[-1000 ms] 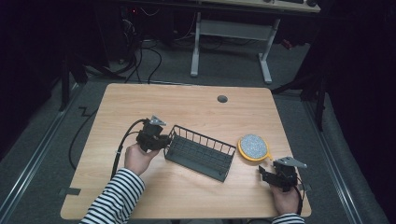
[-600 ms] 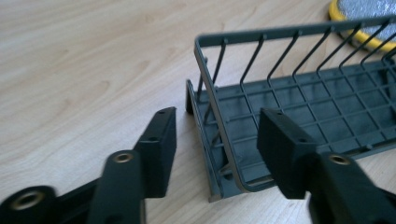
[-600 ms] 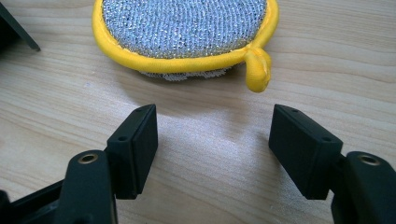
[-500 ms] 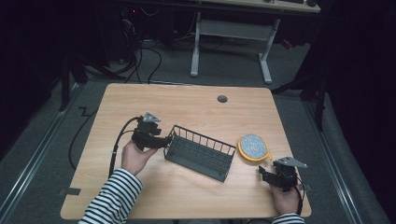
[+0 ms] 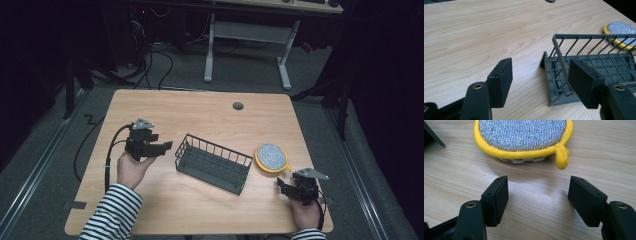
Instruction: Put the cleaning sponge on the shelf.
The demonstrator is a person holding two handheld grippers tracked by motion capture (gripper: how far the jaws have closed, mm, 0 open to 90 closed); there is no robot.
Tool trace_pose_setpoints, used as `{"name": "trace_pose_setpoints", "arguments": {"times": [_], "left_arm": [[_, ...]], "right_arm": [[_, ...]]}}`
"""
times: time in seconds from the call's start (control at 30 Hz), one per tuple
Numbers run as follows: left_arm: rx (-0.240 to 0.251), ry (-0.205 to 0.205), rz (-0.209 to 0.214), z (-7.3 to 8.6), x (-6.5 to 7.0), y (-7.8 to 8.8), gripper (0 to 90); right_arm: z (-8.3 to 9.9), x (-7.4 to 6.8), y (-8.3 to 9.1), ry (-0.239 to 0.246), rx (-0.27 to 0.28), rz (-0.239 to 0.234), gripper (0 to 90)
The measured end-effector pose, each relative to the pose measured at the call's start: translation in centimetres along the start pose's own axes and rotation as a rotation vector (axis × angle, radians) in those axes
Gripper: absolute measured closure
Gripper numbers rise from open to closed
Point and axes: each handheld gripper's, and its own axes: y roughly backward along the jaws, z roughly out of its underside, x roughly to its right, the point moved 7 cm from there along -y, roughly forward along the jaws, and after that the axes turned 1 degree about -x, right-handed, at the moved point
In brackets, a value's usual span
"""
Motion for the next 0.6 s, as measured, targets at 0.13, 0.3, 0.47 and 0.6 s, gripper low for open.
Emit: {"name": "trace_pose_setpoints", "arguments": {"times": [0.13, 0.3, 0.47, 0.6], "left_arm": [[0.016, 0.022, -0.003, 0.5, -0.5, 0.5, 37.0], [0.036, 0.081, 0.008, 2.2, -1.3, 1.5, 36.7], [0.035, 0.101, -0.004, 3.6, -1.7, 1.9, 36.6], [0.03, 0.117, -0.018, 4.7, -2.2, 2.1, 36.5]], "right_arm": [[0.0, 0.0, 0.0, 0.0, -0.001, 0.0, 33.0], [0.0, 0.0, 0.0, -0.001, 0.001, -0.001, 33.0], [0.0, 0.0, 0.0, -0.001, 0.001, -0.001, 33.0], [0.0, 0.0, 0.0, -0.001, 0.001, -0.001, 33.0]]}}
